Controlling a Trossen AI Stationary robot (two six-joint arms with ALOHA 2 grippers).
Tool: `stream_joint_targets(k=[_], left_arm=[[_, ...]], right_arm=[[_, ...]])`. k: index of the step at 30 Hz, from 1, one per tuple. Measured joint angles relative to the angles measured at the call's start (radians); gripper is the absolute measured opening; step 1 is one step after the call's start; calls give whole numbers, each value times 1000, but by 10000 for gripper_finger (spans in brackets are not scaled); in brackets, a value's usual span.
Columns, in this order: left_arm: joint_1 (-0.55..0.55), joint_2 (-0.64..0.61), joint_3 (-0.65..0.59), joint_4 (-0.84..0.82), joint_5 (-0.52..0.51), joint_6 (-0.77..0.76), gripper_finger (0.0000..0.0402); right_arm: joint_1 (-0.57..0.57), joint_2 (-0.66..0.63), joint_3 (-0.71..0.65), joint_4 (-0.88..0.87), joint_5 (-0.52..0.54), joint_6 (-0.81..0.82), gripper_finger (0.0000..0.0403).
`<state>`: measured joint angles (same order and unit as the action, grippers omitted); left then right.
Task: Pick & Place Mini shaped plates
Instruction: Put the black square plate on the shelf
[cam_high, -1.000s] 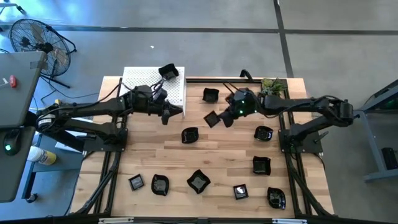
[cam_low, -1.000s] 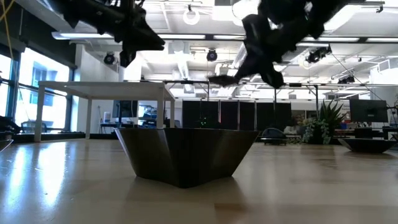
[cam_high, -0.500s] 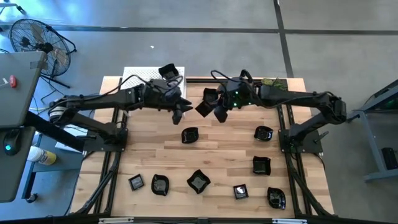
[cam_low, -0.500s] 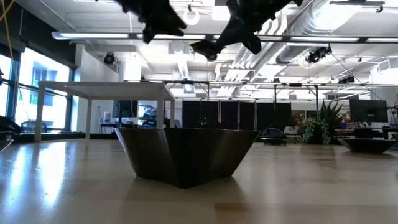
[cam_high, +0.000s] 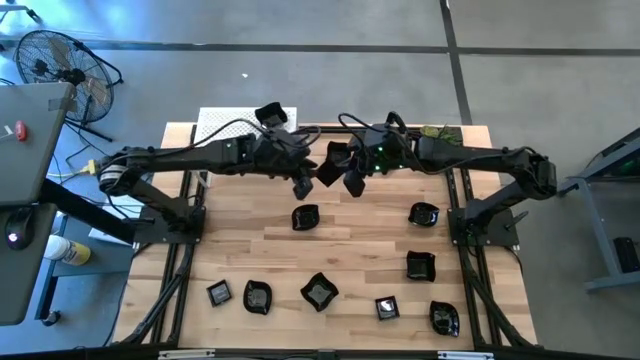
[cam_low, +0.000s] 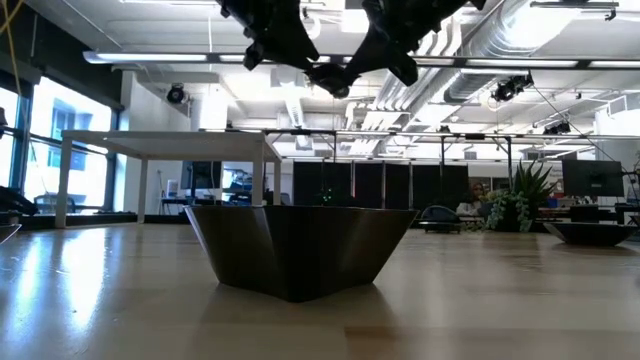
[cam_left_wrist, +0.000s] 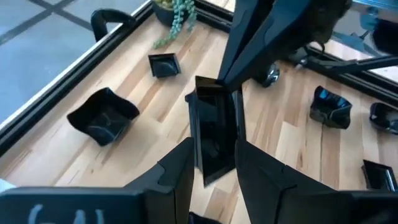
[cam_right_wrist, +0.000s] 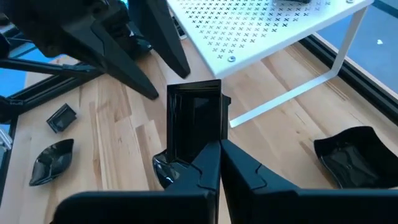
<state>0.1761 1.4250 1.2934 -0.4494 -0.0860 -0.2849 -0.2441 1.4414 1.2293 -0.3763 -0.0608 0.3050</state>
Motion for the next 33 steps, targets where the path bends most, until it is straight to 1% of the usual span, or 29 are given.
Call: stream_joint_targets(k=[4,6,8,12,13,17,19,21,25,29,33], left_arm=[[0,1,1,-5,-2,-34,113],[0,-1,1,-5,-4,-34,103],[0,0,1,-7,-4,-34,82],[0,0,1,-10,1,-35,18],[1,0,1,-10,2,-37,10],[0,0,1,-11,1,-64,12],[1,-6,0,-16,2,-66,6],[13,-18,0,-24,5,-74,4],[69,-69,0,-76,45,-99,3],[141,-144,0,-202,52,-113,2],[216,-211,-2,-348,53,-117,2]], right_arm=[[6,0,0,10,-1,-8,4],[10,0,0,19,-1,-11,4],[11,0,0,33,-8,-15,4],[12,0,0,45,-25,-15,4],[12,0,0,46,-25,-14,4],[12,0,0,48,-21,0,9],[12,0,0,51,-15,1,19],[12,0,0,55,-11,2,34],[12,0,0,56,11,7,75],[10,0,-2,50,13,4,109],[11,-1,-2,52,8,1,125]])
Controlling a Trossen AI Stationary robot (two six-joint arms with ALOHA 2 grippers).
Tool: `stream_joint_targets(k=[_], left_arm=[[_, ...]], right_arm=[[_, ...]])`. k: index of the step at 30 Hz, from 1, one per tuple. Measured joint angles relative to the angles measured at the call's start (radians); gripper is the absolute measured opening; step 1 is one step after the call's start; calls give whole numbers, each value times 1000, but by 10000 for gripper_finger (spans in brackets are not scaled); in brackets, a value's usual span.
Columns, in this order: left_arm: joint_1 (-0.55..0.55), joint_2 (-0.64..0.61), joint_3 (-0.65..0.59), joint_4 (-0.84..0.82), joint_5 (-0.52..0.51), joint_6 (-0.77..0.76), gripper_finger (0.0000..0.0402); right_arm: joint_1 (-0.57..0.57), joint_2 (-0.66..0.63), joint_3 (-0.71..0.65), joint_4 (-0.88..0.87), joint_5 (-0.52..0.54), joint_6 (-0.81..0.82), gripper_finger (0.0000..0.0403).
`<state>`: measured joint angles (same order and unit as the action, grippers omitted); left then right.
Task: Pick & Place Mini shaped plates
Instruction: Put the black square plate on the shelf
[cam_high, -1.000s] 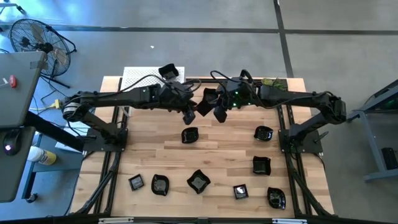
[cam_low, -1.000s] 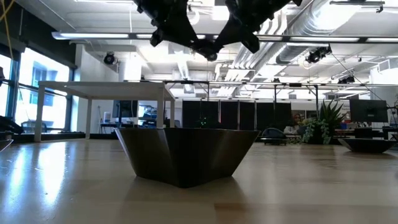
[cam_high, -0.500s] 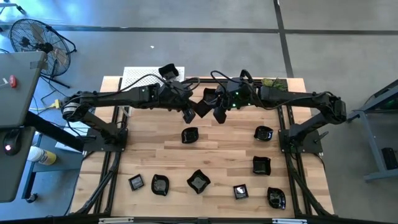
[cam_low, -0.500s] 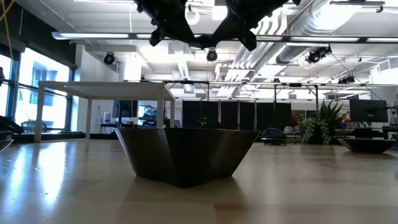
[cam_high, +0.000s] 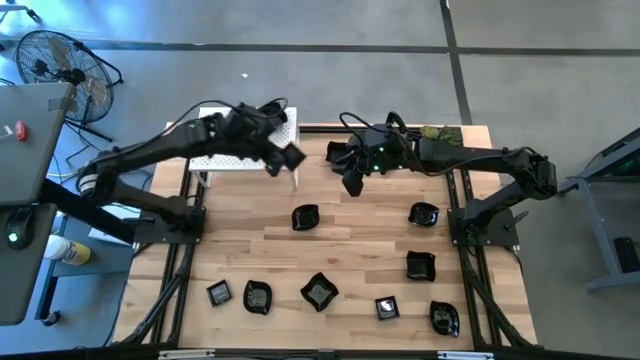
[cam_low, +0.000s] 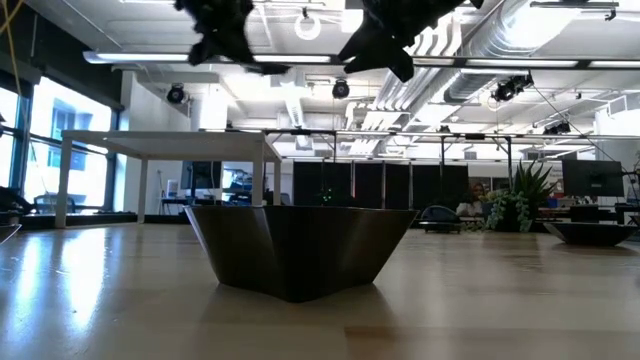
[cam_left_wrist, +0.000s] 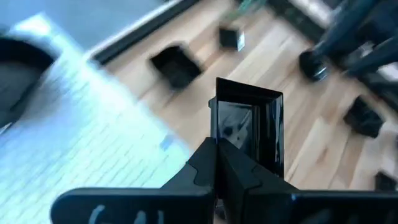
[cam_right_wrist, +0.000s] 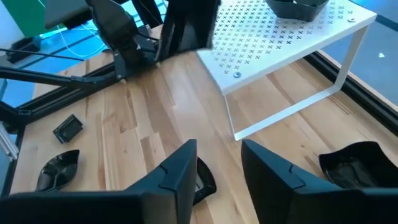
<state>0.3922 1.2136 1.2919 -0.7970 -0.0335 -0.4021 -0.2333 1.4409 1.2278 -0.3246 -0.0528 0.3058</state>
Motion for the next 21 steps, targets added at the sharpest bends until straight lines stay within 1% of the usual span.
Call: stream_joint_targets(k=[6,8,10,16,19,21], left_arm=[[109,-62,0,-132,-3,-35,1],[138,-83,-11,-141,-3,-41,1],[166,-108,-52,-123,0,-54,1],[236,-203,-258,54,60,-153,1],[243,-220,-367,203,80,-238,1],[243,-219,-425,265,85,-287,1]], right_arm=[[0,0,0,0,-5,-19,119],[0,0,0,0,-5,-19,115],[0,0,0,1,-6,-19,113],[0,0,0,1,-6,-19,114],[0,0,0,7,-6,-19,114],[0,0,0,8,-6,-18,114]])
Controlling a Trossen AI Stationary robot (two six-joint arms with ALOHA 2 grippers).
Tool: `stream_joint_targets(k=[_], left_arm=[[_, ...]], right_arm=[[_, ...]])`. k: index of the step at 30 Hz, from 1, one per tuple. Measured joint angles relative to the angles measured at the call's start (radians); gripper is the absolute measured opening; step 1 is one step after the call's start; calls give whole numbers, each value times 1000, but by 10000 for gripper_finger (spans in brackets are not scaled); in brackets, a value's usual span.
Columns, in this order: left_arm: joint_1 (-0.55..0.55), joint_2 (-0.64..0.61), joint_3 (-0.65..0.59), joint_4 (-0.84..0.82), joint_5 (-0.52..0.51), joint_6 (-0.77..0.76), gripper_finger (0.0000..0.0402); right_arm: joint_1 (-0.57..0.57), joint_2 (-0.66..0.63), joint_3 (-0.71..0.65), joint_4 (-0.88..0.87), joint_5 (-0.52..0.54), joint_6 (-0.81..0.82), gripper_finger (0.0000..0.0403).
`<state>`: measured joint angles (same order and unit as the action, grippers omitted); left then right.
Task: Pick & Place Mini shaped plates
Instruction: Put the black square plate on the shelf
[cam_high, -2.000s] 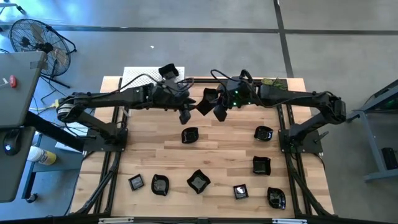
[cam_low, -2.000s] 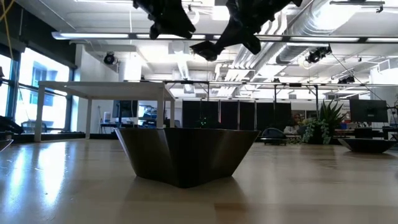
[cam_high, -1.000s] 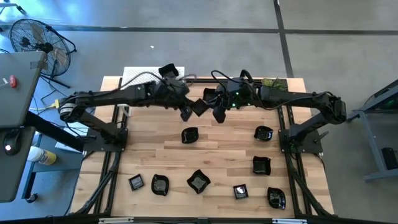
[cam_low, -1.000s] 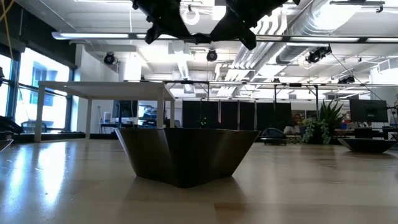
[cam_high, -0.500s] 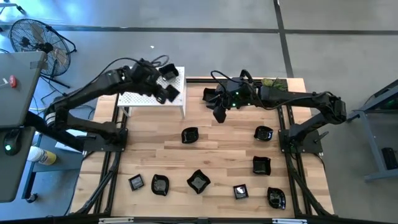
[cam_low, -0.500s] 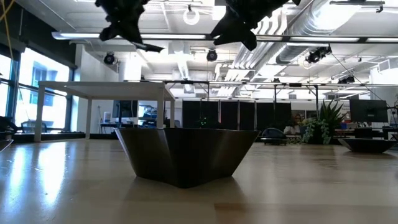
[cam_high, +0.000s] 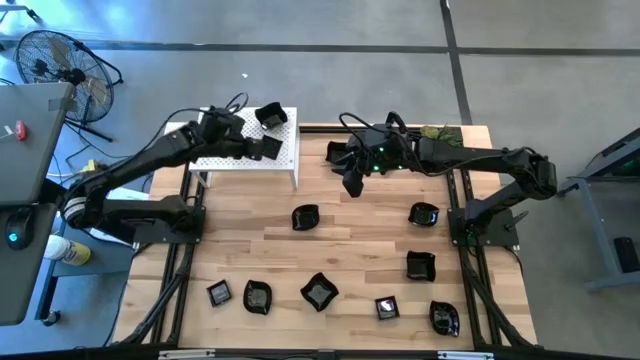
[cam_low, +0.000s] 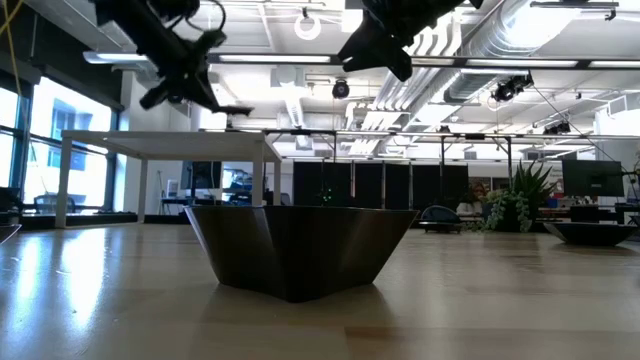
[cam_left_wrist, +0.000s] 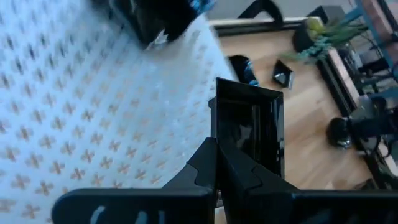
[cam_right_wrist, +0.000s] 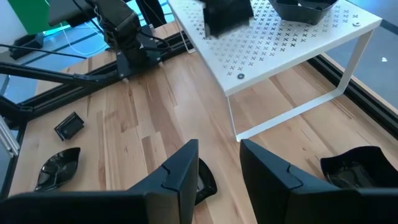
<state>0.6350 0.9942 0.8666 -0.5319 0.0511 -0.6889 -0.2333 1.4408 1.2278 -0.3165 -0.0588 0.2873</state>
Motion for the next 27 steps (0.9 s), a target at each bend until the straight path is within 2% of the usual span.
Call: stream_joint_targets(k=[5,18,27], left_arm=[[0,1,-68,71,-39,-90,1],[0,1,-71,51,-65,-245,2],[0,1,-71,59,-8,-289,55]], right_arm=[[0,0,0,6,0,4,114],[0,0,0,8,20,18,114],[0,0,2,8,25,18,114]])
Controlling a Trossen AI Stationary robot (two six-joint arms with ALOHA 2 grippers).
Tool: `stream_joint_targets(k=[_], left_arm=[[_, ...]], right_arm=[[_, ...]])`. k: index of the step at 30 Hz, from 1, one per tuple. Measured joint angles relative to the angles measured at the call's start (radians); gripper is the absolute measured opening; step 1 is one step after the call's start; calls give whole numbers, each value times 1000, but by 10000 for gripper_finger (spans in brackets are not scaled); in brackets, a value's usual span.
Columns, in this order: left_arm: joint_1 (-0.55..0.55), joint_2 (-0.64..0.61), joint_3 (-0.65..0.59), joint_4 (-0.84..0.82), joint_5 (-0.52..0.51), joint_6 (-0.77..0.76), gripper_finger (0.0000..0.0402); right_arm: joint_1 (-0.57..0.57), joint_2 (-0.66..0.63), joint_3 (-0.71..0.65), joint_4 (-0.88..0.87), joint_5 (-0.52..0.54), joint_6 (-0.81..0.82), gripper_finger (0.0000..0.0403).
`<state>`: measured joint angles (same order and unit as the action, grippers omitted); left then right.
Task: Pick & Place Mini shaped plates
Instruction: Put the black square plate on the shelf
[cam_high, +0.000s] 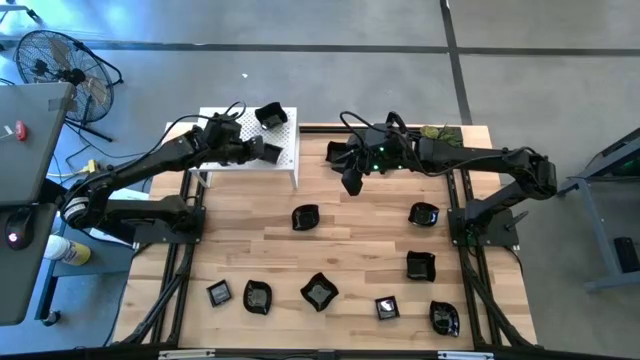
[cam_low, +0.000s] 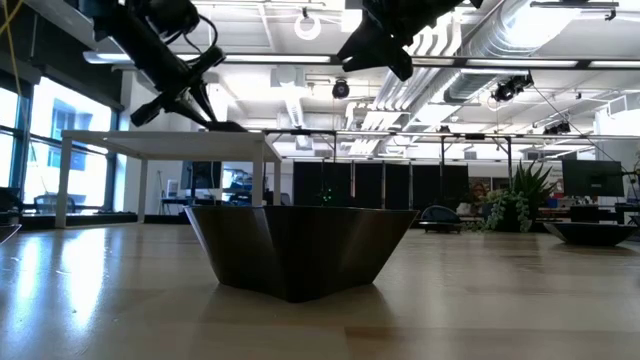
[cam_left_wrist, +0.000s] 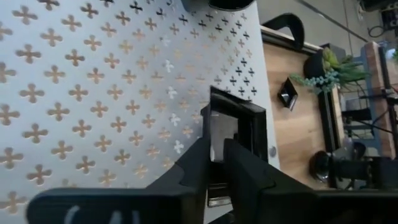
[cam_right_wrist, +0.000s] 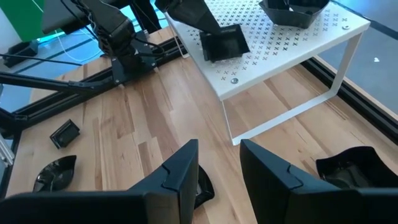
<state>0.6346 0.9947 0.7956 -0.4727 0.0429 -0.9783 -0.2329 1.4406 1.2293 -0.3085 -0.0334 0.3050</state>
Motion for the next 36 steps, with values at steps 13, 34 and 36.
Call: stream_joint_targets(k=[13,34,36], left_arm=[[0,-42,8,-17,9,96,67],[0,182,117,8,135,531,1],[0,183,117,-1,98,524,0]], right_arm=[[0,0,0,0,0,0,110],[-1,0,0,0,0,-43,38],[-1,0,0,0,0,-42,33]])
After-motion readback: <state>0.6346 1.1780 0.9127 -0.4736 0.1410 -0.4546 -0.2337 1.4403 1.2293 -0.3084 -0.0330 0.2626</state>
